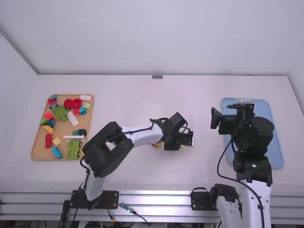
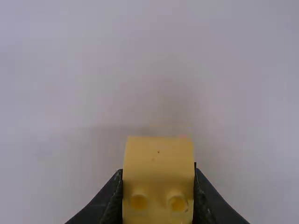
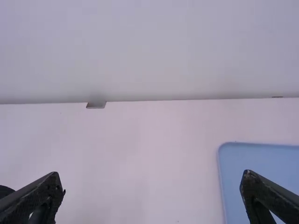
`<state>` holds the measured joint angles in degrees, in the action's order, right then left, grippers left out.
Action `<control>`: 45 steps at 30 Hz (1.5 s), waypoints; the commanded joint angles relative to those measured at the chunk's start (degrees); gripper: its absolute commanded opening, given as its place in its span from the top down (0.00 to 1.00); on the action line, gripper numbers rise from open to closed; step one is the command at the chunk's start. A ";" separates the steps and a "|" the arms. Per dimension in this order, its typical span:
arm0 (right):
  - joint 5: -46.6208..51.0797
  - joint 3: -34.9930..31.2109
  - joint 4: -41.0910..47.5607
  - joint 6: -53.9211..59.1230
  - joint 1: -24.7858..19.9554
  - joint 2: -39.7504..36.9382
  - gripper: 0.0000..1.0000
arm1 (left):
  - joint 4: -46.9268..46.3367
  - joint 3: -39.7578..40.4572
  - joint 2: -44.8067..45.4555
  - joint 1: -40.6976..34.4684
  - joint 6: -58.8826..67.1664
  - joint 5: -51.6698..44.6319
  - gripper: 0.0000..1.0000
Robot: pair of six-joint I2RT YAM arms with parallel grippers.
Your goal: Assemble lego blocks to make yellow taxi
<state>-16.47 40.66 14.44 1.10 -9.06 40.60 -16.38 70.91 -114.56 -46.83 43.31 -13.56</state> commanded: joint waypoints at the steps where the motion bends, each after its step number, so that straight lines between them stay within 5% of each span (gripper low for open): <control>1: -0.44 1.79 -0.09 0.39 0.17 0.00 0.01 | 0.70 0.81 -0.52 -0.20 -0.42 -0.98 0.92; 14: -0.68 1.79 -0.04 0.37 0.13 -0.13 0.00 | 1.84 0.81 -2.80 -0.33 -1.73 -0.39 0.86; 18: -0.66 1.79 -0.04 0.42 0.81 -0.15 0.01 | 2.08 0.81 -2.80 -0.02 -1.90 -0.39 0.76; 22: -0.24 1.79 -0.22 0.48 1.77 -0.15 0.01 | 2.08 0.81 -2.80 -0.09 -1.33 -0.42 0.46; 23: -0.26 1.79 -0.24 1.22 2.05 -0.15 0.01 | 2.12 0.81 -2.78 0.11 -1.36 -0.61 0.04; 24: -0.26 1.79 -0.24 2.12 2.03 -0.13 0.01 | 2.14 0.81 -2.75 0.11 -1.51 -0.61 0.01; 37: -6.62 1.79 -1.51 11.63 1.92 3.15 0.01 | -6.34 1.77 10.62 4.81 3.52 -2.34 0.01; 45: -19.71 1.79 -3.37 25.00 2.01 13.42 0.00 | -19.69 1.77 17.92 20.31 21.88 -25.70 0.01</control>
<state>-28.56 40.66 10.98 18.81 -7.14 52.62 -34.61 72.71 -97.12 -29.87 56.69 -28.58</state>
